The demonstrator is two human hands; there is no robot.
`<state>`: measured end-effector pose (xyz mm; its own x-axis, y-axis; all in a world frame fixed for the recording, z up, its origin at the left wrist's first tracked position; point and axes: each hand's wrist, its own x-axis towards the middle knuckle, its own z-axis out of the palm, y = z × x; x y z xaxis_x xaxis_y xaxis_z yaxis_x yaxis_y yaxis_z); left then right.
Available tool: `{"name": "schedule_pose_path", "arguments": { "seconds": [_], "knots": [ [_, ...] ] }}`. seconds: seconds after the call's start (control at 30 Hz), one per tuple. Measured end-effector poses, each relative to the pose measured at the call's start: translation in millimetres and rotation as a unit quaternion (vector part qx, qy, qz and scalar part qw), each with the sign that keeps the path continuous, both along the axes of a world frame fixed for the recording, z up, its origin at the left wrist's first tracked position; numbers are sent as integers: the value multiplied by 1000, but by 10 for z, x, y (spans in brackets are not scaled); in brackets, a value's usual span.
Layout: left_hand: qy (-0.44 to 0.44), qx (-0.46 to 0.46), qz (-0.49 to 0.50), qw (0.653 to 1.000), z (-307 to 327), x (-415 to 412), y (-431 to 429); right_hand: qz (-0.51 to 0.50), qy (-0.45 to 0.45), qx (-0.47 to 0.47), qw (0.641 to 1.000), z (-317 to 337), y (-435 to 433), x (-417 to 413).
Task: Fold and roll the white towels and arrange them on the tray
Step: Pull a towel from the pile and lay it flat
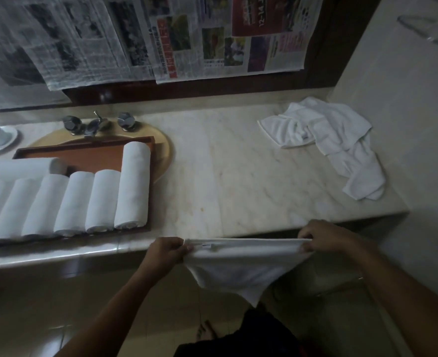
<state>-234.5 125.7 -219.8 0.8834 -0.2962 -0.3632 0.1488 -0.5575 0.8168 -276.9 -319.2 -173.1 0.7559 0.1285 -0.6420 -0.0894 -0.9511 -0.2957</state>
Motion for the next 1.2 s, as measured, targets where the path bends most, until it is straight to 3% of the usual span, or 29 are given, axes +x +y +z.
{"name": "schedule_pose_path", "arguments": {
  "seconds": [0.17,0.4,0.5,0.7,0.9,1.03,1.2],
  "knots": [
    [-13,-15,45,999,288,522,-119,-167,-154,63,972,171,-163,403],
    [-96,-36,129,986,861,1753,-445,-219,-308,94,921,607,-220,1611],
    [-154,21,141,978,1045,2350,-602,-217,-327,120,912,761,-304,2249],
    [-173,25,193,965,1059,3401,-731,-207,-370,126,897,816,-438,3357],
    [-184,87,197,959,811,4351,-813,-210,-384,69,897,432,-468,4326],
    [-204,185,175,945,542,4901,-889,-227,-375,58,897,96,-433,4860],
    [-204,266,175,926,123,5203,-1071,-234,-371,4,898,-308,-373,5130]
  ]
}}
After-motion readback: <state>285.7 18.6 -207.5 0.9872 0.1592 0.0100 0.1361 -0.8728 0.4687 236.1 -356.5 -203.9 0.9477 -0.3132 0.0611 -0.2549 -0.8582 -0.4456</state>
